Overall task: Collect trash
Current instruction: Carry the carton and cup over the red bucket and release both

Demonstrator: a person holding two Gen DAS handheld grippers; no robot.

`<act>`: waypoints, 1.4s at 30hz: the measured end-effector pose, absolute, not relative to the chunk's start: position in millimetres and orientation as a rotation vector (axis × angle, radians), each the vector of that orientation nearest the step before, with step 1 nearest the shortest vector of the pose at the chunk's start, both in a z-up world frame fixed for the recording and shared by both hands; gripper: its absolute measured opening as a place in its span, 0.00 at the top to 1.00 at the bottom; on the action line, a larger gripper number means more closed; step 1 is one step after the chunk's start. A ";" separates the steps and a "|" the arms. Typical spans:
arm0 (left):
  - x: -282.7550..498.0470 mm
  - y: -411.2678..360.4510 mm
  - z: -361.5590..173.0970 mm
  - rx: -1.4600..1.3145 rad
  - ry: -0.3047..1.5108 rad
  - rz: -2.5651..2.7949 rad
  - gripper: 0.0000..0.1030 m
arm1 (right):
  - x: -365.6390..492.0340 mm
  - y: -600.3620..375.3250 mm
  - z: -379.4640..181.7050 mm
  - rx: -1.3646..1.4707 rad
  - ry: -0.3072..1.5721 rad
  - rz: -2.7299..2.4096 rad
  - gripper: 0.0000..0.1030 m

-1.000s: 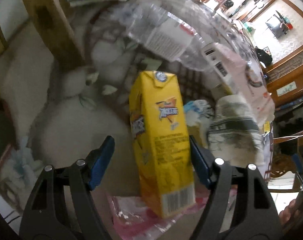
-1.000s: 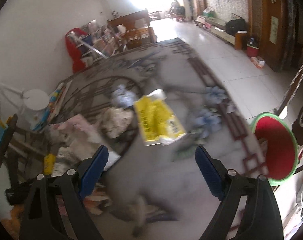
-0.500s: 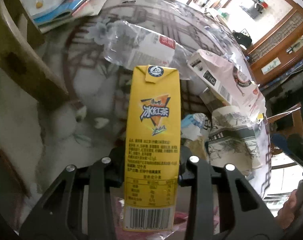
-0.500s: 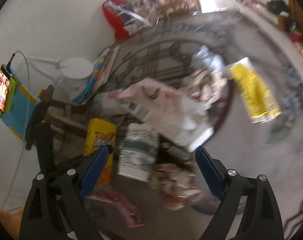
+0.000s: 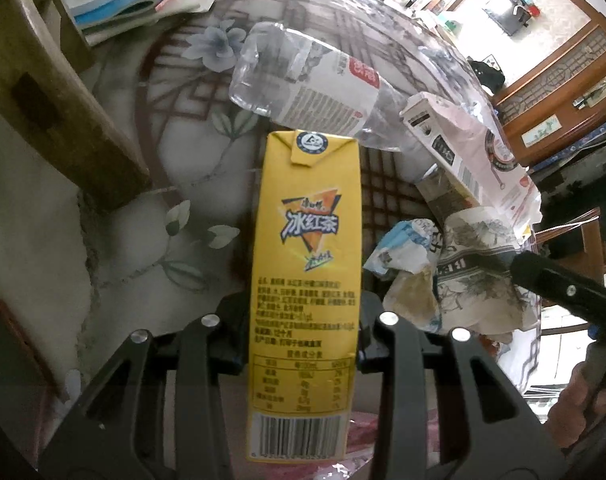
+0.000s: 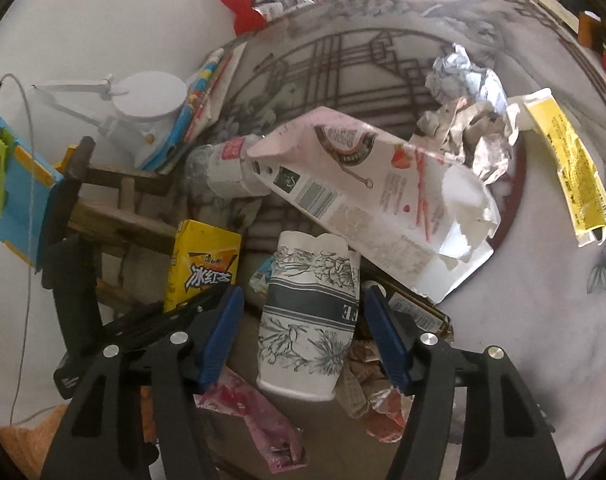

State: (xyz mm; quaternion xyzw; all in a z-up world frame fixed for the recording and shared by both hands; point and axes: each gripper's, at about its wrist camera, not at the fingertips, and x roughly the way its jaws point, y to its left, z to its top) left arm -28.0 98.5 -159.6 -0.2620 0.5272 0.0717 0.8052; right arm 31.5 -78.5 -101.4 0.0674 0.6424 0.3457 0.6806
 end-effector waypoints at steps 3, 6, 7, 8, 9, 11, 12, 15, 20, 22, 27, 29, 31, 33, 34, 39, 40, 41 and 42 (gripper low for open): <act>-30.5 100.7 -158.1 -0.572 1.115 0.155 0.48 | 32.7 -75.0 -108.0 0.147 1.468 0.767 0.28; -34.7 102.3 -156.3 -0.571 1.100 0.164 0.41 | 32.8 -72.9 -112.5 0.140 1.476 0.761 0.25; -34.7 102.3 -156.5 -0.572 1.101 0.163 0.41 | 32.6 -72.0 -111.2 0.133 1.466 0.761 0.26; -34.9 102.3 -157.1 -0.571 1.103 0.162 0.41 | 32.1 -70.6 -110.9 0.126 1.463 0.764 0.29; -34.7 101.8 -158.0 -0.568 1.108 0.161 0.44 | 31.0 -69.4 -111.7 0.112 1.465 0.768 0.46; -33.3 99.8 -159.0 -0.563 1.119 0.149 0.56 | 28.6 -67.9 -113.7 0.097 1.477 0.768 0.54; -32.6 98.5 -157.6 -0.552 1.118 0.151 0.58 | 28.0 -69.3 -112.9 0.102 1.470 0.767 0.55; -32.6 96.7 -149.4 -0.541 1.095 0.147 0.66 | 25.7 -74.2 -95.3 0.119 1.391 0.781 0.55; -32.0 89.8 -120.7 -0.481 1.008 0.144 0.66 | 29.4 -92.5 -64.2 0.181 1.261 0.789 0.55; -29.0 86.0 -109.1 -0.457 0.975 0.134 0.66 | 32.3 -102.5 -56.7 0.201 1.223 0.772 0.55; -15.1 72.2 -86.2 -0.414 0.940 0.086 0.66 | 43.2 -132.8 -42.3 0.245 1.152 0.702 0.55; -13.4 65.1 -77.7 -0.385 0.916 0.070 0.66 | 45.0 -143.2 -39.9 0.259 1.136 0.678 0.55; -12.4 54.8 -69.8 -0.353 0.896 0.053 0.66 | 46.7 -156.2 -38.8 0.276 1.125 0.650 0.55; -8.4 45.6 -67.4 -0.342 0.887 0.038 0.66 | 48.6 -170.8 -39.0 0.296 1.115 0.620 0.54; -7.2 40.8 -66.4 -0.338 0.889 0.035 0.66 | 48.4 -177.1 -39.6 0.300 1.113 0.609 0.54; 9.0 16.7 -61.0 -0.316 0.899 0.006 0.66 | 52.3 -211.0 -47.3 0.349 1.117 0.554 0.54; 12.3 10.4 -56.7 -0.314 0.887 -0.001 0.66 | 54.2 -218.8 -46.8 0.353 1.111 0.542 0.54; 14.7 6.8 -53.7 -0.314 0.880 -0.005 0.66 | 55.5 -224.2 -45.5 0.354 1.104 0.533 0.54; 18.9 0.5 -49.0 -0.312 0.867 -0.012 0.66 | 58.1 -232.7 -42.8 0.353 1.090 0.523 0.54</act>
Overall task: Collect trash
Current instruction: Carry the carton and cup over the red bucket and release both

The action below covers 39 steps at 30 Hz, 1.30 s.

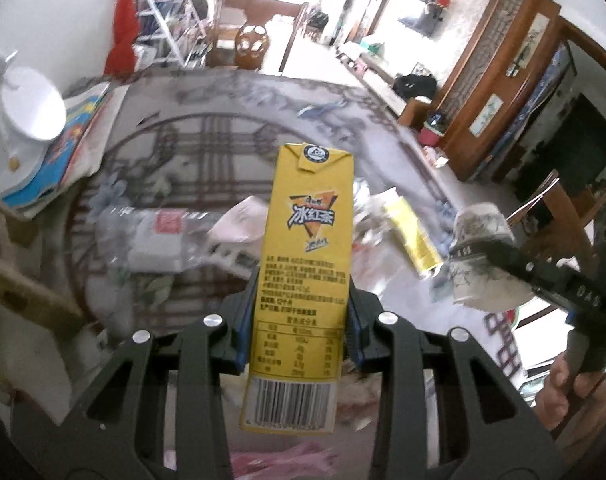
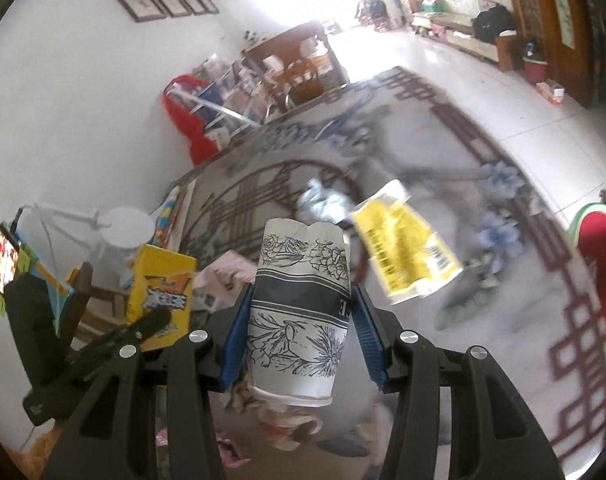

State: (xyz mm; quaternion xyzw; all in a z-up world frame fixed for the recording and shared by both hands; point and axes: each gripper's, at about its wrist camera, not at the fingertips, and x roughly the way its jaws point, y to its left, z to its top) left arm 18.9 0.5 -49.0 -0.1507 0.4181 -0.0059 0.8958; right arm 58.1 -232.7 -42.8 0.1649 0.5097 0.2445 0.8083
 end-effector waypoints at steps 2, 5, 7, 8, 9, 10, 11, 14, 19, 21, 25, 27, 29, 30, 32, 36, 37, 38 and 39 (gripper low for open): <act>25.0 -11.4 -41.5 -0.309 0.846 -0.022 0.66 | 61.9 -245.0 -38.4 0.348 1.070 0.509 0.54; 36.9 -36.6 -30.1 -0.300 0.825 -0.047 0.66 | 68.6 -267.3 -31.4 0.344 1.045 0.494 0.54; 43.4 -51.3 -27.5 -0.294 0.819 -0.052 0.66 | 72.9 -280.6 -30.7 0.339 1.041 0.494 0.54; 45.1 -56.1 -27.4 -0.295 0.819 -0.054 0.66 | 74.7 -286.2 -31.2 0.340 1.042 0.496 0.54; 49.4 -65.8 -27.0 -0.295 0.818 -0.056 0.66 | 77.6 -294.1 -32.1 0.342 1.041 0.501 0.54; 52.3 -71.1 -26.9 -0.290 0.818 -0.055 0.66 | 79.1 -298.2 -33.3 0.339 1.041 0.503 0.54; 55.7 -78.3 -27.4 -0.279 0.819 -0.051 0.66 | 81.3 -302.5 -34.4 0.333 1.041 0.504 0.54; 66.9 -98.4 -28.0 -0.263 0.830 -0.048 0.66 | 91.5 -317.4 -37.7 0.331 1.044 0.506 0.54; 82.1 -127.1 -19.7 -0.262 0.803 -0.048 0.66 | 104.5 -343.8 -32.8 0.326 1.014 0.501 0.54; 84.6 -137.4 -16.7 -0.258 0.798 -0.050 0.66 | 107.5 -354.3 -32.9 0.329 1.008 0.502 0.54; 90.7 -161.2 -12.9 -0.231 0.800 -0.055 0.66 | 111.3 -374.0 -36.3 0.358 1.006 0.493 0.54; 93.8 -173.1 -11.6 -0.225 0.804 -0.063 0.66 | 112.7 -382.5 -37.4 0.374 1.006 0.489 0.54; 97.0 -181.9 -10.7 -0.222 0.807 -0.075 0.66 | 112.9 -392.1 -37.2 0.383 1.001 0.483 0.54; 98.8 -186.7 -10.9 -0.220 0.809 -0.083 0.66 | 113.0 -396.0 -37.0 0.387 0.999 0.480 0.54; 102.0 -194.9 -11.1 -0.216 0.814 -0.096 0.66 | 113.2 -407.8 -36.3 0.395 0.992 0.468 0.54; 111.2 -219.3 -15.5 -0.214 0.832 -0.141 0.66 | 111.3 -434.1 -38.8 0.411 0.986 0.419 0.54; 112.8 -223.8 -16.2 -0.212 0.836 -0.150 0.66 | 111.4 -439.5 -39.7 0.416 0.988 0.408 0.54; 116.4 -232.3 -18.0 -0.210 0.843 -0.169 0.66 | 111.1 -447.0 -41.2 0.423 0.990 0.391 0.54; 118.0 -238.8 -19.2 -0.209 0.849 -0.182 0.66 | 110.4 -456.9 -42.9 0.431 0.991 0.369 0.54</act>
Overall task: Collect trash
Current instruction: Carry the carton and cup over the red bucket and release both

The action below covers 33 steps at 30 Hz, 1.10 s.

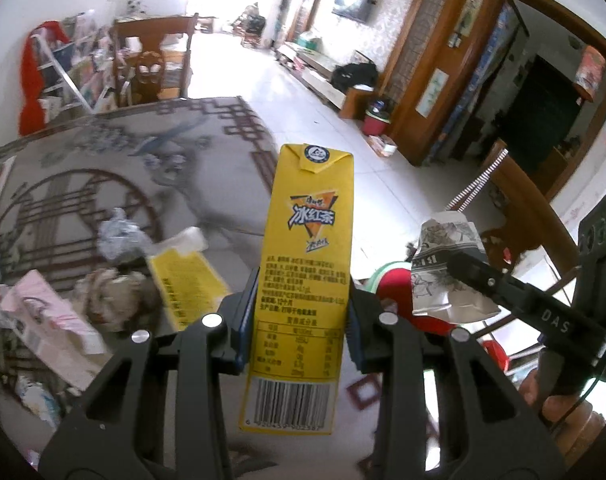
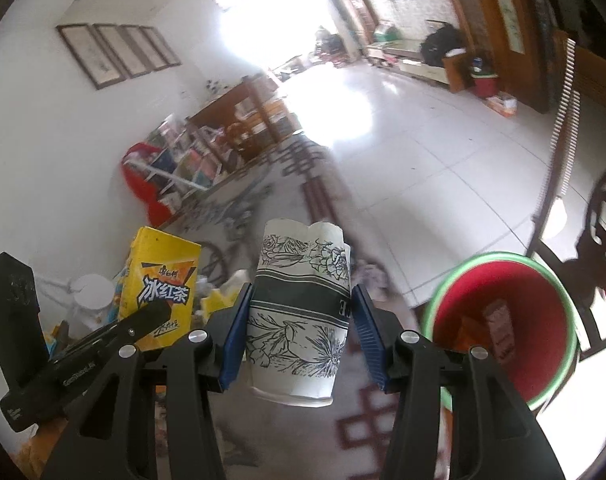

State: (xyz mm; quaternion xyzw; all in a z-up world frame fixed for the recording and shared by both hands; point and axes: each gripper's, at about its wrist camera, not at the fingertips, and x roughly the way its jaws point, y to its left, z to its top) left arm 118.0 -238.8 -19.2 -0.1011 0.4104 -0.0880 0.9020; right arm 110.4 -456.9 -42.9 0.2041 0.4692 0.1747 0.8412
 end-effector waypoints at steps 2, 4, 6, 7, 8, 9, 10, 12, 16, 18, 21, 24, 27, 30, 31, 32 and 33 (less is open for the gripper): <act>122.3 -251.9 -23.1 -0.205 0.864 -0.212 0.66 | 109.8 -471.3 -45.2 0.442 0.992 0.337 0.54; 127.7 -267.3 -27.5 -0.196 0.881 -0.249 0.66 | 109.2 -489.9 -48.2 0.456 0.993 0.297 0.53; 132.9 -285.4 -31.6 -0.181 0.898 -0.289 0.66 | 106.7 -507.3 -51.7 0.471 0.993 0.256 0.53; 135.5 -293.6 -33.5 -0.176 0.906 -0.308 0.66 | 106.1 -513.8 -53.0 0.477 0.995 0.241 0.53; 138.4 -302.5 -35.5 -0.171 0.915 -0.329 0.66 | 105.9 -521.6 -54.5 0.485 0.996 0.224 0.53; 139.5 -308.9 -37.0 -0.166 0.921 -0.344 0.66 | 104.8 -528.6 -56.3 0.492 0.997 0.207 0.53; 141.7 -315.7 -38.7 -0.160 0.930 -0.358 0.66 | 103.8 -537.1 -58.5 0.502 1.000 0.185 0.53; 145.9 -330.0 -42.6 -0.143 0.945 -0.389 0.66 | 103.0 -550.9 -62.6 0.522 1.004 0.153 0.53; 156.2 -351.1 -49.9 -0.125 0.966 -0.427 0.66 | 101.7 -567.9 -68.8 0.536 1.007 0.114 0.53; 161.9 -360.2 -52.7 -0.127 0.974 -0.443 0.66 | 102.3 -577.8 -71.3 0.542 1.007 0.096 0.53; 171.5 -375.5 -53.5 -0.128 0.977 -0.490 0.59 | 102.3 -587.7 -71.0 0.540 0.996 0.060 0.52; 174.4 -385.7 -49.2 -0.134 0.942 -0.503 0.24 | 102.2 -601.0 -72.6 0.560 0.979 0.000 0.17; 171.5 -387.9 -45.3 -0.124 0.923 -0.510 0.24 | 100.0 -609.3 -71.1 0.572 0.963 -0.020 0.17; 166.8 -381.3 -43.7 -0.106 0.914 -0.487 0.24 | 101.5 -610.6 -70.2 0.569 0.961 -0.023 0.17; 165.0 -377.3 -43.2 -0.106 0.911 -0.477 0.24 | 101.9 -608.9 -69.6 0.575 0.959 -0.016 0.17; 163.0 -372.0 -42.9 -0.107 0.908 -0.466 0.24 | 103.2 -605.9 -69.4 0.577 0.962 -0.007 0.17; 160.5 -364.7 -42.4 -0.108 0.905 -0.448 0.24 | 105.4 -601.9 -69.7 0.576 0.967 0.006 0.17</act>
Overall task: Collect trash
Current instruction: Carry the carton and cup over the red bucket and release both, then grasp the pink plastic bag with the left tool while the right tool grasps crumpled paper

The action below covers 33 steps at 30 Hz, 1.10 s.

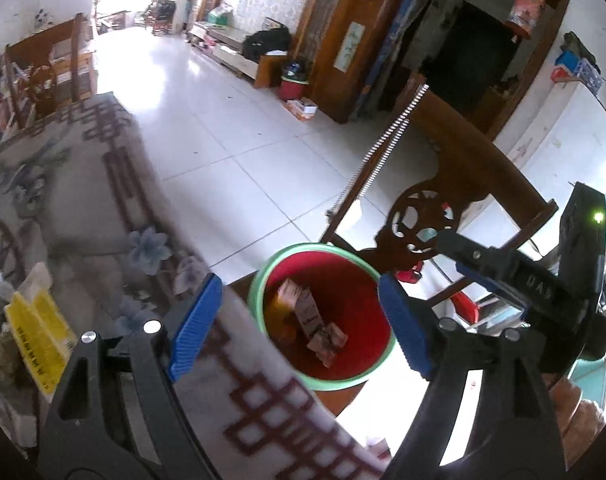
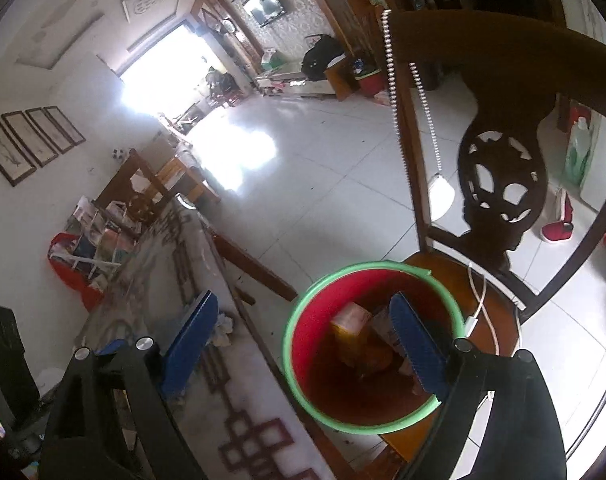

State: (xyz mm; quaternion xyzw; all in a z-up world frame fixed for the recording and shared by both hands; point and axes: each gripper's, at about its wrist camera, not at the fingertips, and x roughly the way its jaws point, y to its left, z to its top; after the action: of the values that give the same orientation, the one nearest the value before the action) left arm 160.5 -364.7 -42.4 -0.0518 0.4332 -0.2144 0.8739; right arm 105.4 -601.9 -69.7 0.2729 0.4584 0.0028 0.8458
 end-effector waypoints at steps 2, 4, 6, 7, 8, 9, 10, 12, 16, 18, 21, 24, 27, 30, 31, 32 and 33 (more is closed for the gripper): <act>155.1 -349.1 -41.1 -0.112 0.897 -0.412 0.24 | 109.7 -592.8 -70.2 0.569 0.975 0.030 0.17; 148.4 -333.4 -39.1 -0.114 0.890 -0.373 0.24 | 114.0 -579.0 -69.8 0.559 0.984 0.064 0.17; 138.5 -311.4 -38.1 -0.120 0.886 -0.319 0.22 | 117.9 -564.2 -69.7 0.546 0.993 0.100 0.17; 134.2 -301.0 -38.5 -0.127 0.888 -0.292 0.22 | 120.8 -552.2 -69.6 0.531 1.001 0.127 0.17; 126.9 -284.6 -40.2 -0.141 0.894 -0.249 0.21 | 122.7 -543.8 -69.9 0.521 1.008 0.147 0.17; 121.8 -270.7 -42.4 -0.155 0.901 -0.215 0.21 | 124.8 -533.2 -70.5 0.508 1.016 0.172 0.17; 114.7 -254.7 -45.4 -0.174 0.913 -0.169 0.21 | 126.5 -522.7 -70.7 0.497 1.023 0.194 0.17; 99.2 -222.4 -52.0 -0.218 0.937 -0.077 0.21 | 129.9 -501.9 -71.7 0.474 1.040 0.241 0.17; 58.6 -151.9 -63.2 -0.295 0.966 0.146 0.21 | 134.3 -458.7 -72.6 0.425 1.070 0.343 0.17; 34.5 -119.5 -69.2 -0.327 0.989 0.249 0.21 | 134.9 -437.1 -74.0 0.400 1.090 0.396 0.17; -8.4 -80.8 -78.9 -0.380 1.038 0.363 0.21 | 134.1 -410.3 -76.5 0.371 1.115 0.455 0.17; -57.1 -55.1 -86.0 -0.478 1.043 0.483 0.21 | 129.9 -381.8 -78.0 0.331 1.133 0.513 0.17; -90.8 -34.5 -102.2 -0.671 1.042 0.565 0.21 | 124.8 -362.4 -79.9 0.311 1.147 0.545 0.17; -101.9 -17.0 -126.7 -0.854 1.061 0.593 0.21 | 118.7 -336.1 -81.7 0.286 1.167 0.584 0.17; -103.0 -10.1 -134.3 -0.905 1.055 0.595 0.21 | 115.9 -331.1 -81.5 0.275 1.172 0.596 0.17; -102.9 -7.0 -138.3 -0.917 1.051 0.598 0.21 | 113.2 -323.2 -81.1 0.262 1.175 0.608 0.17; -100.0 -0.5 -143.2 -0.902 1.059 0.620 0.21 | 110.2 -315.9 -80.3 0.248 1.177 0.621 0.17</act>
State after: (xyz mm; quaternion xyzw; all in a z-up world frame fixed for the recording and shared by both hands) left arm -100.0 -0.5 -143.2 -0.4089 0.4796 0.2811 0.7238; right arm 110.2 -315.9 -80.3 0.1148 0.5447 0.2871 0.7795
